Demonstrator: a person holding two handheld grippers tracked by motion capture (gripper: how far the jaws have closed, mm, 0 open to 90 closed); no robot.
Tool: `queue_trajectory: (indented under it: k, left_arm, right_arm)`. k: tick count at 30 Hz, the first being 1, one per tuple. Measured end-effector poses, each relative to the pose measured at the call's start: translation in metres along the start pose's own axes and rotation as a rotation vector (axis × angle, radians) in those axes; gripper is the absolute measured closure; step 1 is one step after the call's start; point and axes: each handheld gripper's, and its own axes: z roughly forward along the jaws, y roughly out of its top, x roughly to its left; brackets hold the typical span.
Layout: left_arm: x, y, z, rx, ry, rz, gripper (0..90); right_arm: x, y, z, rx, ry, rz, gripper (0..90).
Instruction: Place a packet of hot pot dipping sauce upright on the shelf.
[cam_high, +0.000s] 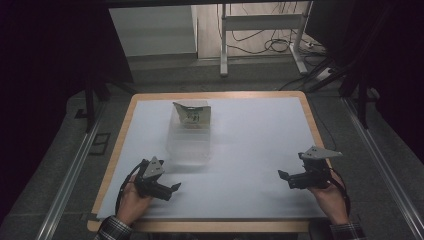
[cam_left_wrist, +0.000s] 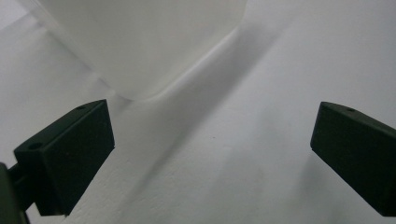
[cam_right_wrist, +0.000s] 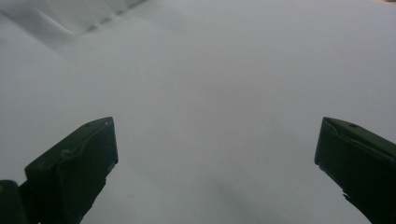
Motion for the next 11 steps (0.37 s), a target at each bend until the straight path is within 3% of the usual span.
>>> queue_trajectory:
  k: [11]
  left_arm:
    - [0.000, 0.000, 0.001, 0.006, 0.000, -0.001, 0.0]
  right_arm:
    - [-0.007, -0.019, -0.005, 0.031, -0.010, 0.040, 0.0]
